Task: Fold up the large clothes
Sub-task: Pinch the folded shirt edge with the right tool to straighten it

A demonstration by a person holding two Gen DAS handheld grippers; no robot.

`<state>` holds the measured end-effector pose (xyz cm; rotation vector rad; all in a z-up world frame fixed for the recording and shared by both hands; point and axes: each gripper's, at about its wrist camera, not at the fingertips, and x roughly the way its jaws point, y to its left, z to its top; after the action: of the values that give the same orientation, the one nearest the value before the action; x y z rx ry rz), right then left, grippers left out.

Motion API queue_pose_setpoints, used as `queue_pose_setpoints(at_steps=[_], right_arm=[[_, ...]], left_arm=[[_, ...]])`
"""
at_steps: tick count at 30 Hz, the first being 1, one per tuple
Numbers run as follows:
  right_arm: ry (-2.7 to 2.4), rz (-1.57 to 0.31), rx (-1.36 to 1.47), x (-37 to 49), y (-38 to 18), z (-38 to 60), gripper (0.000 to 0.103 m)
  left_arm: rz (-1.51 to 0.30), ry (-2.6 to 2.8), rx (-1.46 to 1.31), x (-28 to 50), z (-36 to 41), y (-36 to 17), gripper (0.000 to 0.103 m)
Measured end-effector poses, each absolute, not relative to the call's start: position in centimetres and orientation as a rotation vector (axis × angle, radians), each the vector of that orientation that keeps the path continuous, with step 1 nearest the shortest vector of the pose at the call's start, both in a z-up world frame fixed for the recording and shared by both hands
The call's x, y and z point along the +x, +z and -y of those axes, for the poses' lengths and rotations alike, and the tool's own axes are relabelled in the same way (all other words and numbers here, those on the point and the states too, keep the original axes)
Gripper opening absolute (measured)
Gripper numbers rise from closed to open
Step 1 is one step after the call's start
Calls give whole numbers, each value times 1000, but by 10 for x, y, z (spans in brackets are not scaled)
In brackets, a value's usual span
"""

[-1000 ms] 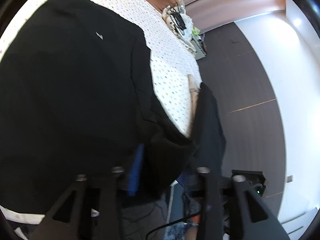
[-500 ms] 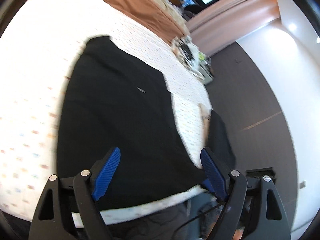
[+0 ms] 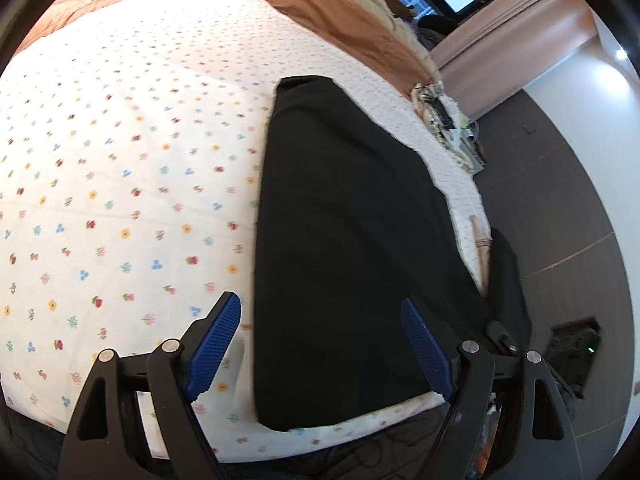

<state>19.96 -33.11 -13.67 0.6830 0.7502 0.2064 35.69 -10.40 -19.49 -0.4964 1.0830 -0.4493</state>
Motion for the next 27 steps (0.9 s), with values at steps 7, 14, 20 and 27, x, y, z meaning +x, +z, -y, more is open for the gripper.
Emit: queue_pose_setpoints(at_steps=[7,14,20,27], right_arm=[[166,-780,704,178,-169,343,8],[94,-856,664,168,-192,342,8],[162,-889,692,173,-165,349,18],[138,-780,662,192,-127,375,74]], left_arm=[[-1103,-455,-473,360,106,-210,82],[-1135,-463,-468,364,113,-222,81],[-1111,-481,-477,379,112,-221,80],[-1114,-488,-485,411,116,-224,68]])
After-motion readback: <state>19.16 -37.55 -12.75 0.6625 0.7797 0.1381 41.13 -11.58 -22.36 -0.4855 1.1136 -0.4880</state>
